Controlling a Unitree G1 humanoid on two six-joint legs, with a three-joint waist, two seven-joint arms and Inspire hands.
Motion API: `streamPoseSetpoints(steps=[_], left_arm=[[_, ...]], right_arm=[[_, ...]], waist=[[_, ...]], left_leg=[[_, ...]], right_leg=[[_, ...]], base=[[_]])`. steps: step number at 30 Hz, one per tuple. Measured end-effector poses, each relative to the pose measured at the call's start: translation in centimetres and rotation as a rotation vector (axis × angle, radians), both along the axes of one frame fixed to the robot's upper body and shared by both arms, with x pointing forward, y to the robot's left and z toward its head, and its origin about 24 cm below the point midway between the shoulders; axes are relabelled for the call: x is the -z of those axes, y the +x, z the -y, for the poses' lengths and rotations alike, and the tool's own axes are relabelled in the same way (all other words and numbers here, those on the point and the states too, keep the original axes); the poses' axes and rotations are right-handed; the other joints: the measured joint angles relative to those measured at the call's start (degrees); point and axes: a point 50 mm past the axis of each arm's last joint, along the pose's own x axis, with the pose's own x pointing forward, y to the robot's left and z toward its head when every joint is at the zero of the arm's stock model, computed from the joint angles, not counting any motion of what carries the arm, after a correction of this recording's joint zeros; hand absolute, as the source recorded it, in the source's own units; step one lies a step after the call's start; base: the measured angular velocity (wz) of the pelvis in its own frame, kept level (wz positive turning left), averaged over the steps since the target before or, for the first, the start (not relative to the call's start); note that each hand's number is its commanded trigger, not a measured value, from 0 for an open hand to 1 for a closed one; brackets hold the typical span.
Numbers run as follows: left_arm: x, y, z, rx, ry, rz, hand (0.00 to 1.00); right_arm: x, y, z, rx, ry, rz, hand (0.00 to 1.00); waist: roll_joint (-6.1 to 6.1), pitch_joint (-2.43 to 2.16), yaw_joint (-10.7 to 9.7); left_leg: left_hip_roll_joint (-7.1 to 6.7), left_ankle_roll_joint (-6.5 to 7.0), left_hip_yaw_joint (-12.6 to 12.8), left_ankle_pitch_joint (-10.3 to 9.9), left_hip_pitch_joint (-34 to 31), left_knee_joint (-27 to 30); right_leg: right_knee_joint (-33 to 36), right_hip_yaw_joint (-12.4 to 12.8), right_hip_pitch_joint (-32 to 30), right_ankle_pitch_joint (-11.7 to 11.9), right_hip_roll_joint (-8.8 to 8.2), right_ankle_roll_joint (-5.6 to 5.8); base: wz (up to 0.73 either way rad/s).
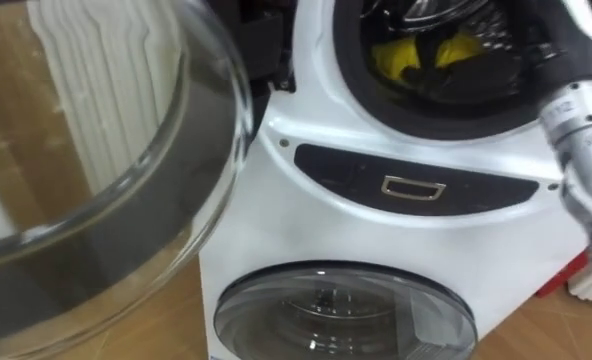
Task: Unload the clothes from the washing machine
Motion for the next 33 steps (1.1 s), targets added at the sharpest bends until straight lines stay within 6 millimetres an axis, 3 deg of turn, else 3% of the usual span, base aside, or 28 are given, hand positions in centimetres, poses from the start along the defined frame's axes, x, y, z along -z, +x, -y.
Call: streamPoseSetpoints(steps=[22,29,31,33], left_arm=[[-0.2,1.2,0.1,0.024,-0.008,0.056,0.0],[-0.3,2.3,0.2,0.03,-0.016,0.074,0.0],[-0.4,2.5,0.1,0.03,-0.015,0.075,0.0],[-0.4,2.5,-0.1,0.031,-0.011,0.068,0.0]], right_arm=[[0.6,0.1,0.5,-0.06,-0.05,-0.061,0.0],[1.0,0.3,1.0,-0.019,-0.165,-0.104,0.0],[1.3,1.3,1.0,0.005,-0.247,-0.147,0.0],[2.0,2.1,0.8,0.022,-0.32,-0.212,0.0]], waist=[[-0.81,0.06,-1.8],[-0.94,0.15,0.0],[-1.51,0.51,0.4],[-1.99,0.53,0.5]], left_leg=[[0.04,-0.04,-0.9,-0.1,-0.2,-0.2],[0.03,-0.04,-0.6,-0.1,0.0,-0.2],[-0.05,-0.04,-0.6,-0.1,-0.1,-0.2],[-0.06,-0.05,-0.6,-0.1,-0.1,-0.2]], right_leg=[[-0.7,-1.5,0.5,0.0,-0.07,0.0],[-0.7,-1.4,0.5,0.0,-0.02,0.0],[-0.6,-1.4,0.5,0.0,-0.1,0.0],[-0.6,-1.4,0.4,0.0,-0.11,0.0]], base=[[0.03],[-0.02],[0.0],[0.0]])
